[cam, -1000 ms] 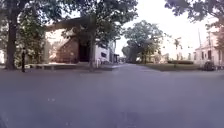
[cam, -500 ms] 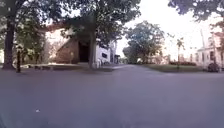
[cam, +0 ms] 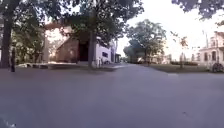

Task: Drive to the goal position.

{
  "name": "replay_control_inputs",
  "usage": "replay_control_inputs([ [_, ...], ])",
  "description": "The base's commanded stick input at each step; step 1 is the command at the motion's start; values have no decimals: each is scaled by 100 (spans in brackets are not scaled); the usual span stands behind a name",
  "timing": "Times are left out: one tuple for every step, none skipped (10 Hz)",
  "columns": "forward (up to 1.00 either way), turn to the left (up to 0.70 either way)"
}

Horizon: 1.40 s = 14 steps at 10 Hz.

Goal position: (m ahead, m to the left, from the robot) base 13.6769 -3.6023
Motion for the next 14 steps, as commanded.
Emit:
replay_control_inputs([
  [80,0],
  [75,0],
  [70,0],
  [70,0],
  [70,0],
  [70,0],
  [70,0],
  [70,0],
  [70,0],
  [70,0],
  [70,0],
  [70,0],
  [70,0],
  [67,0],
])
